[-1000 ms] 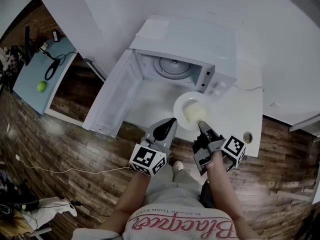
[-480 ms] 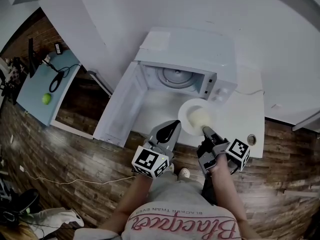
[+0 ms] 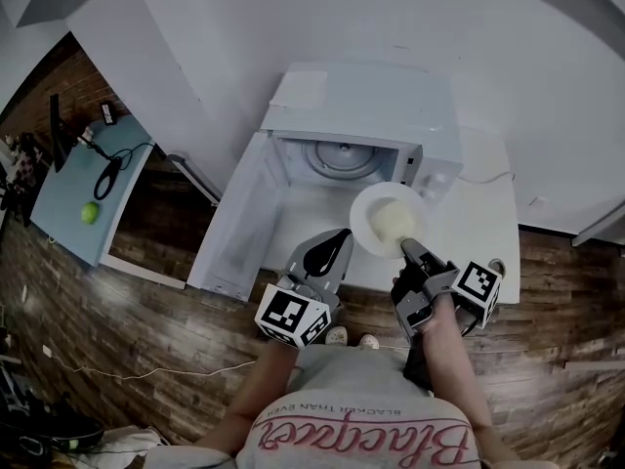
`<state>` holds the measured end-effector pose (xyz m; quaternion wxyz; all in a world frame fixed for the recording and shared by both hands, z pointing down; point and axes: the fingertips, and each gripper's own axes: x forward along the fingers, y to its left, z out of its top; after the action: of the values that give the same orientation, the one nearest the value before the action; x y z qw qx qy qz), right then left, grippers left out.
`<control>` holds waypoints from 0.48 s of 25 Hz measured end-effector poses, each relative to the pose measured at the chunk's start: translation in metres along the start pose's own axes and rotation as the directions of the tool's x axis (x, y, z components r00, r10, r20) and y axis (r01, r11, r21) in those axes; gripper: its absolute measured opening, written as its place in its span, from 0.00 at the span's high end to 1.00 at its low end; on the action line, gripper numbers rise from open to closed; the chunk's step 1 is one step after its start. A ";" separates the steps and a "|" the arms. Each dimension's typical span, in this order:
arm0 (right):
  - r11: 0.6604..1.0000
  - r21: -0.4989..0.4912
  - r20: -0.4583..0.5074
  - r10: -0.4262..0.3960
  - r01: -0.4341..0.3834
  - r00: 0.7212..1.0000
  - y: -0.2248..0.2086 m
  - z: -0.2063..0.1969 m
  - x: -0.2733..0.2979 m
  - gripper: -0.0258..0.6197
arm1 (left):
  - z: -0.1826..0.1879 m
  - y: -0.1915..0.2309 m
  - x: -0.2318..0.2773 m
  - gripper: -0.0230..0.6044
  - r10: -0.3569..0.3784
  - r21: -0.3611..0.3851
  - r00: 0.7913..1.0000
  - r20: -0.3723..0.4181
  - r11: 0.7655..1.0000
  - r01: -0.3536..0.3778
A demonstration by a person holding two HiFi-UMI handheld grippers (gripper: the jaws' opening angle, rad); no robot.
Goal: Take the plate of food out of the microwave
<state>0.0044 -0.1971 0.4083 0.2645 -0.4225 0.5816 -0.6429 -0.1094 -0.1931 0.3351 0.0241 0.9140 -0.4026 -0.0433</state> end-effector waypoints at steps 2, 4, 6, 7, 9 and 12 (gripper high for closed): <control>1.000 0.000 0.001 0.010 -0.010 1.000 0.006 0.001 0.001 0.93 | 0.003 0.003 0.001 0.96 -0.004 0.004 1.000 0.011 1.000 0.004; 1.000 0.003 0.001 0.023 -0.023 1.000 0.013 0.001 0.003 0.93 | 0.005 0.005 0.003 0.96 -0.010 0.010 1.000 0.017 1.000 0.010; 0.999 0.000 0.004 0.033 -0.033 0.999 0.020 0.003 0.005 0.93 | 0.009 0.006 0.005 0.96 -0.014 0.008 1.000 0.025 1.000 0.013; 0.999 -0.004 0.005 0.036 -0.036 0.999 0.023 0.004 0.007 0.93 | 0.012 0.007 0.006 0.96 -0.014 0.004 0.999 0.032 1.000 0.013; 0.999 -0.009 0.007 0.043 -0.043 0.999 0.029 0.007 0.009 0.93 | 0.018 0.008 0.008 0.96 -0.012 0.002 0.999 0.045 1.000 0.012; 0.998 -0.008 0.012 0.056 -0.056 0.998 0.037 0.010 0.012 0.93 | 0.026 0.008 0.013 0.96 -0.011 0.018 0.998 0.061 1.000 0.010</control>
<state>0.0014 -0.2188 0.3745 0.2842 -0.4109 0.5943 -0.6303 -0.1096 -0.2082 0.3091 0.0035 0.9145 -0.3989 -0.0680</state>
